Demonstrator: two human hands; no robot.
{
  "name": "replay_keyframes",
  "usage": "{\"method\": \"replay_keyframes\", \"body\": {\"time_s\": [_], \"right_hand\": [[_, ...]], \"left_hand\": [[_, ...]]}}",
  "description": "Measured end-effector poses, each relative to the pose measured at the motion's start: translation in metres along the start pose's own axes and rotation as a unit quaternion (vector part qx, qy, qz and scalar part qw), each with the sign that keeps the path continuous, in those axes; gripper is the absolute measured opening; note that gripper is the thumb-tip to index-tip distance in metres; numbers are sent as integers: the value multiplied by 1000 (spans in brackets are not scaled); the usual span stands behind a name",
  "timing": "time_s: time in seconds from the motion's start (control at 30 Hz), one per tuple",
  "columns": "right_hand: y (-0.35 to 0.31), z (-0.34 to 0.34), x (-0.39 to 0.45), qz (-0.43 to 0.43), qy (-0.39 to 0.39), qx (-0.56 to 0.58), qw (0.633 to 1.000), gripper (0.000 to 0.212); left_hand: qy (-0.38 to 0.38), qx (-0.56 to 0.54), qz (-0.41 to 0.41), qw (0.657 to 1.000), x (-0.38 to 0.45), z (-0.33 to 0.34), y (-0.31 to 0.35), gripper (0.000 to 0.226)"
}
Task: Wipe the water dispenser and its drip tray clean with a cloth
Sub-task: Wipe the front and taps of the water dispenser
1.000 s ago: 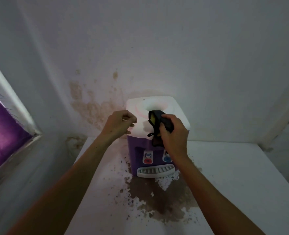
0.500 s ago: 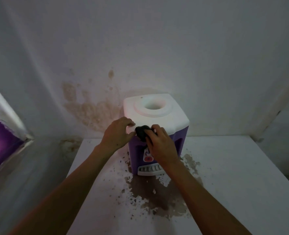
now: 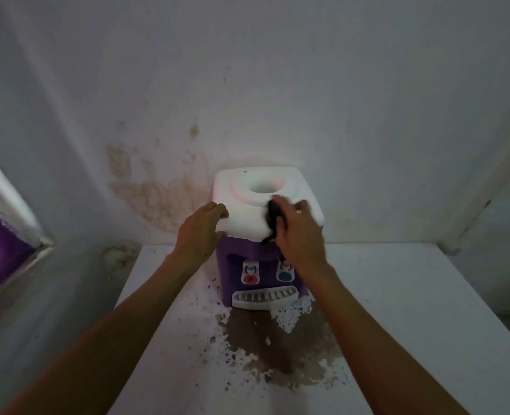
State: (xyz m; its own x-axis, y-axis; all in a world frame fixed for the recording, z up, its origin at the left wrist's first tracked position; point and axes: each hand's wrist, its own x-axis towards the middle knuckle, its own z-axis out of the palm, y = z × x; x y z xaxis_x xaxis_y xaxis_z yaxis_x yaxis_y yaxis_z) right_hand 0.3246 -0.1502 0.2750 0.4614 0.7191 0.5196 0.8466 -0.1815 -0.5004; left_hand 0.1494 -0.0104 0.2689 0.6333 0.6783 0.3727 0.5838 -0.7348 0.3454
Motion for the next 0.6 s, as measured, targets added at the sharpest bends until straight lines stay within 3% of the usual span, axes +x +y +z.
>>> {"method": "replay_keyframes", "body": {"time_s": [0.1, 0.23, 0.33, 0.5, 0.6], "right_hand": [[-29, 30, -1, -90, -43, -44, 994, 35], [-27, 50, -4, -106, -39, -96, 989, 28], [5, 34, -5, -53, 0, -74, 996, 26], [79, -6, -13, 107, 52, -36, 992, 24], [90, -21, -16, 110, 51, 0, 993, 23]], "left_hand": [[-7, -8, 15, 1000, 4, -2, -7, 42], [-14, 1, 16, 1000, 7, -2, -9, 42], [-17, 3, 11, 1000, 7, 0, -9, 43], [0, 12, -11, 1000, 5, 7, -1, 55], [41, -12, 18, 999, 7, 12, 14, 55]]}}
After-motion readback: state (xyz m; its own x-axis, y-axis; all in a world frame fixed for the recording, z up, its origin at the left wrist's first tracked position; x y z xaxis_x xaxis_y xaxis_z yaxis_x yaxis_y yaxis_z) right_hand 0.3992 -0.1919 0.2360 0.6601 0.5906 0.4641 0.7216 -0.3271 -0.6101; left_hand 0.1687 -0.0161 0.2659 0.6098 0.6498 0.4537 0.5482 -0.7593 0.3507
